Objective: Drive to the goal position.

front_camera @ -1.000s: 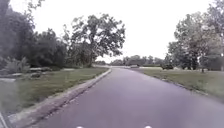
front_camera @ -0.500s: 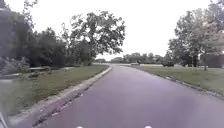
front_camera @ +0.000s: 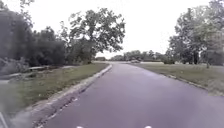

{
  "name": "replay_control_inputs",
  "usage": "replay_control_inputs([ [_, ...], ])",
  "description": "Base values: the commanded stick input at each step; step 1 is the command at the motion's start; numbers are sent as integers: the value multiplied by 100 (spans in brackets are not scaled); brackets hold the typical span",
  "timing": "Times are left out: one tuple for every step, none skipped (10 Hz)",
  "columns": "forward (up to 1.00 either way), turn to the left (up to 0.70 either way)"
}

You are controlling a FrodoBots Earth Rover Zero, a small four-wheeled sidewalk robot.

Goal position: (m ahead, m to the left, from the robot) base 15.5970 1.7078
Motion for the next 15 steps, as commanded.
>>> replay_control_inputs([
  [70,0],
  [70,0],
  [70,0],
  [70,0],
  [70,0],
  [70,0],
  [70,0],
  [69,0],
  [68,0],
  [68,0],
  [67,0],
  [68,0],
  [68,0],
  [68,0],
  [68,0],
])
